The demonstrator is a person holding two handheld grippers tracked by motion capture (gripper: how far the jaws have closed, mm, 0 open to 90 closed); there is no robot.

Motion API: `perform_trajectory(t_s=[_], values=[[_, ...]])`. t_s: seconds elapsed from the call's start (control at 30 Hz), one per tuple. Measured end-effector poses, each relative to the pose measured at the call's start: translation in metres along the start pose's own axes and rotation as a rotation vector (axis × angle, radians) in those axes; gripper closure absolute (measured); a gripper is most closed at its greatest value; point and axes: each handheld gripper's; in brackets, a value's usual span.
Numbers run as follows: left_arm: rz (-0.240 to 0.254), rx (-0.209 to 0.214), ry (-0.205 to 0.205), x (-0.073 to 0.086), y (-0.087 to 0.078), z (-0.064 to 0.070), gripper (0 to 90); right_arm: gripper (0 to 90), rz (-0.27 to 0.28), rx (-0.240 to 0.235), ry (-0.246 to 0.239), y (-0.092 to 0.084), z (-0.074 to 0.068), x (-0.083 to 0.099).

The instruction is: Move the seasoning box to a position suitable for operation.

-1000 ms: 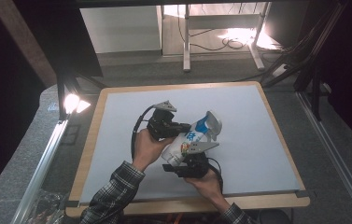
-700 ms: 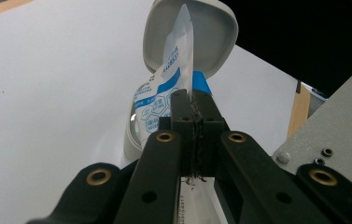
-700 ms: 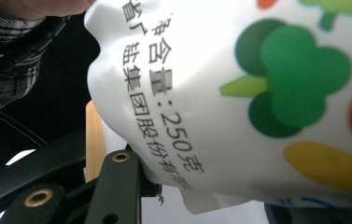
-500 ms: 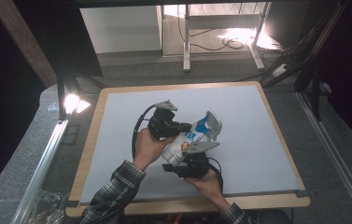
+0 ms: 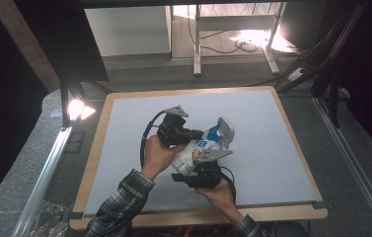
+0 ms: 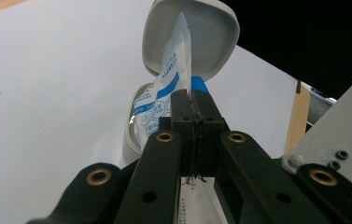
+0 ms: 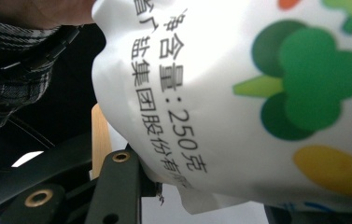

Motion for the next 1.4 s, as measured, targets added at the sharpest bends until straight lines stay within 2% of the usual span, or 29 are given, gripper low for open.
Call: perform_trajectory(t_s=[0.87,1.4], values=[[-0.012,0.004,0.002,-0.0014,0.0033,0.0001,89.1,60.6,0.006,-0.008,-0.001,-0.0013,-0.0011,-0.0023],[-0.012,0.006,-0.003,-0.0018,0.0041,0.0001,89.2,60.5,-0.010,0.038,-0.036,0.0001,-0.0058,-0.0047]])
Point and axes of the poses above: each handheld gripper's, and its own axes: y roughly forward along the jaws, x roughly out of its underside, z roughly to its right, and after that the axes turned 3 degrees about -z, right-handed
